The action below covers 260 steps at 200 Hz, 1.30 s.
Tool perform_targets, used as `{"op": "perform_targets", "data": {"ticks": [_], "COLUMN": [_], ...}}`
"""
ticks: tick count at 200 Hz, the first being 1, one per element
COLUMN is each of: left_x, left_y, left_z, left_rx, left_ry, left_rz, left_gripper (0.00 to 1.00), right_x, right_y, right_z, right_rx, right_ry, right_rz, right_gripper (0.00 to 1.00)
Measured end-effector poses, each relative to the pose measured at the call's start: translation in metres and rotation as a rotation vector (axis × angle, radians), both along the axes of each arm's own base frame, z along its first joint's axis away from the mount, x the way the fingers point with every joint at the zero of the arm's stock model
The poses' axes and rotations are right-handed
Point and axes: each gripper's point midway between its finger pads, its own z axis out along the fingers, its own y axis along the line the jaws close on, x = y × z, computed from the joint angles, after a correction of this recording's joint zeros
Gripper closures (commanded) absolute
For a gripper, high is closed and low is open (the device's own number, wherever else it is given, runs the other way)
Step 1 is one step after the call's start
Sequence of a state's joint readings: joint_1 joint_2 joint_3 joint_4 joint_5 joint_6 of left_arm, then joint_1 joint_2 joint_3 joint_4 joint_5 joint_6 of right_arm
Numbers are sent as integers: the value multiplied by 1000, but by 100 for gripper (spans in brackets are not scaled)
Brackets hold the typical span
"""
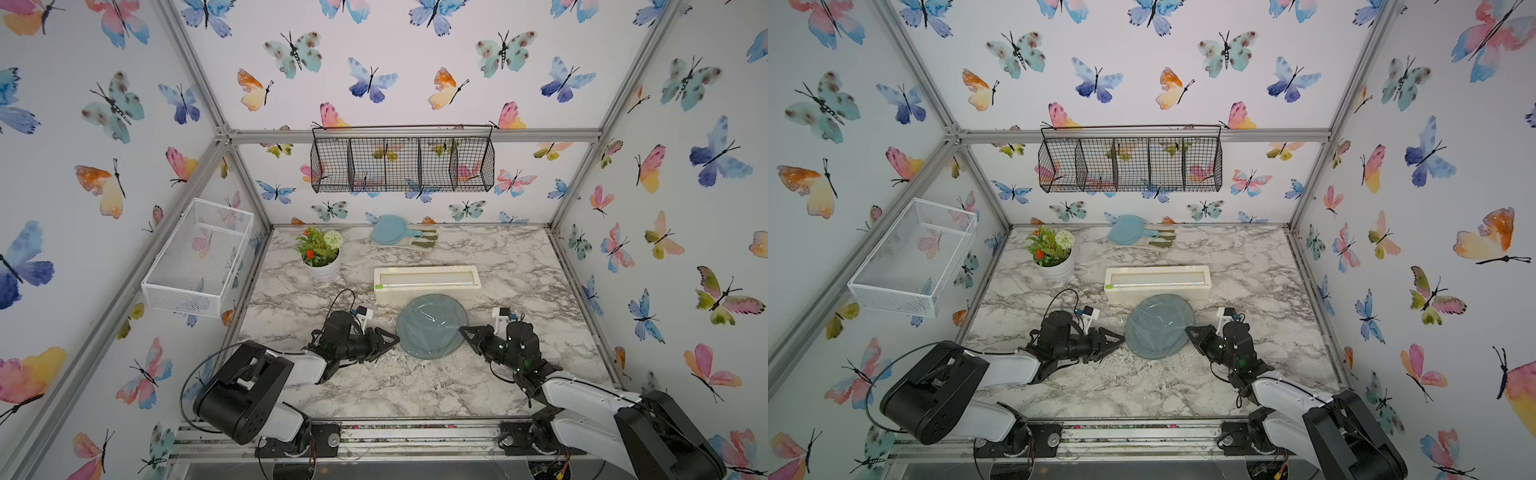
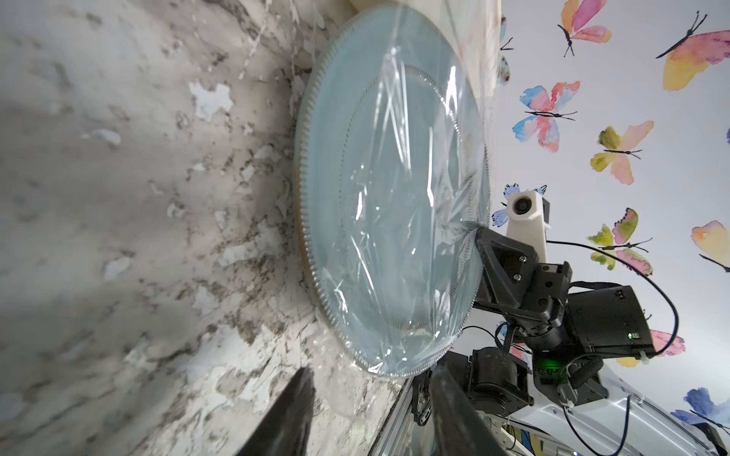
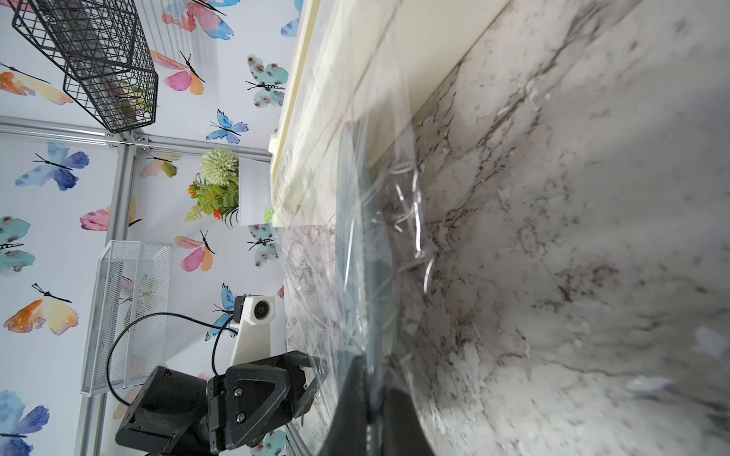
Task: Wrap the plate with plastic wrap
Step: Pick up the plate at the center of the board.
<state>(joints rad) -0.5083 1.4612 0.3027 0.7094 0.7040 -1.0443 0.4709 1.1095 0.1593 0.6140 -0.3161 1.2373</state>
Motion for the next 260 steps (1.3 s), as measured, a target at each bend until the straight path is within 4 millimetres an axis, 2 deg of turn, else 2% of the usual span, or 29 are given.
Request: {"op": "perform_targets", "data": {"ticks": [30, 60, 123, 131, 140, 150, 203, 218, 231, 260], "left_x": [1, -1, -11, -11, -10, -9, -9, -10, -11, -15], "left_y": [-10, -11, -14, -14, -14, -15, -15, -15, -16, -12], "left_z": [0, -5, -14, -16, -18, -18, -26, -28, -28, -30], "left_rx": [-15, -15, -4, -3, -3, -9, -28, -27, -30, -29], "left_ry": [-3, 4, 23, 27, 30, 29, 44, 56, 56, 59], "left_rz": [-19, -22, -43, -41, -39, -37, -18, -17, -20, -10], "left_gripper": [58, 66, 69, 73, 83, 89, 99, 97, 83, 63], "right_x": [1, 2, 5, 5, 6, 6, 8, 7, 8, 9], "right_y": [0, 0, 2, 2, 2, 2, -1, -1, 0, 0], "right_z": [0, 1, 3, 4, 5, 5, 3, 6, 10, 12], "right_rx": [9, 20, 46, 49, 51, 49, 40, 52, 66, 78], "right_ry": [6, 10, 12, 10, 6, 4, 2, 0, -12, -9], "right_rz": [-5, -13, -24, -25, -24, -23, -42, -46, -47, -50], "right_gripper": [98, 98, 98, 98, 98, 98, 98, 98, 98, 98]}}
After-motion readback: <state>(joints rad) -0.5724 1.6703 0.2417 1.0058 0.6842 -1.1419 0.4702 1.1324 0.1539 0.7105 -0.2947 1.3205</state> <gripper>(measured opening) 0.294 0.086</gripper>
